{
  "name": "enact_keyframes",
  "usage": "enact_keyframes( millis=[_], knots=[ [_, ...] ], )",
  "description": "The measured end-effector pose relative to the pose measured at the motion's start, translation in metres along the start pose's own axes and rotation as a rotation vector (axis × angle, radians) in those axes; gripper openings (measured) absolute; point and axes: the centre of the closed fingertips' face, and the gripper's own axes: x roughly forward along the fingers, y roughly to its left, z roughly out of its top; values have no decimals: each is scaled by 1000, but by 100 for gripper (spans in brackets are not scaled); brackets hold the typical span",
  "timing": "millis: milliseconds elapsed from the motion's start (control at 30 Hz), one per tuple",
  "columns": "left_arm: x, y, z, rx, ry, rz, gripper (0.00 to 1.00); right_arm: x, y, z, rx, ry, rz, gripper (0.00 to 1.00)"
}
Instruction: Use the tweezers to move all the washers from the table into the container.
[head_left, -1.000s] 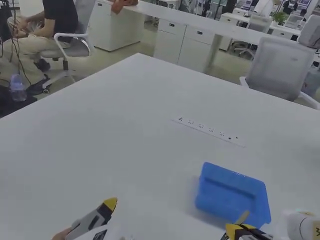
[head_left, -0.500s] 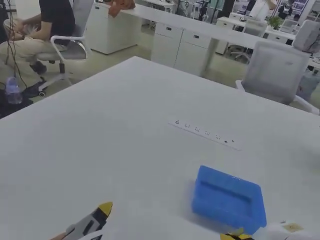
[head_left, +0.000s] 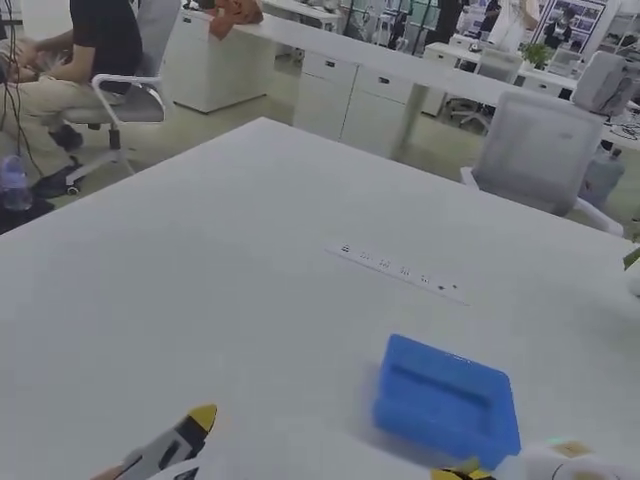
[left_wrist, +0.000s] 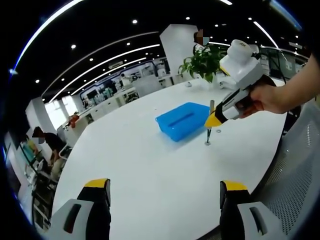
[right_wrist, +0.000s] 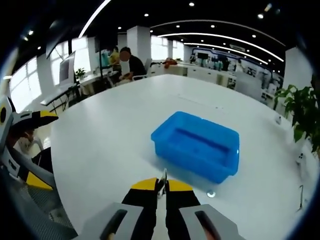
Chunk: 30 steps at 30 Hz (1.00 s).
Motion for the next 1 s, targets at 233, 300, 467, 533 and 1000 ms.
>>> enact_keyframes(
  millis=[233, 300, 467, 533, 1000],
  knots=[
    [-1, -1, 4, -14, -23, -11, 94, 3, -1, 3, -33, 27, 14, 1],
    [-1, -1, 4, -16, -25, -11, 94, 4, 0, 3, -47, 49, 23, 1],
    [-1, -2, 3, -14, -20, -12, 95, 5, -2, 6, -76, 69, 34, 1],
    [-1, -1, 4, -11, -20, -9, 94, 3, -3, 10, -72, 64, 37, 1],
    [0, -4, 2, 0, -12, -19, 95, -20, -25, 47, 85, -37, 29, 0]
  ],
)
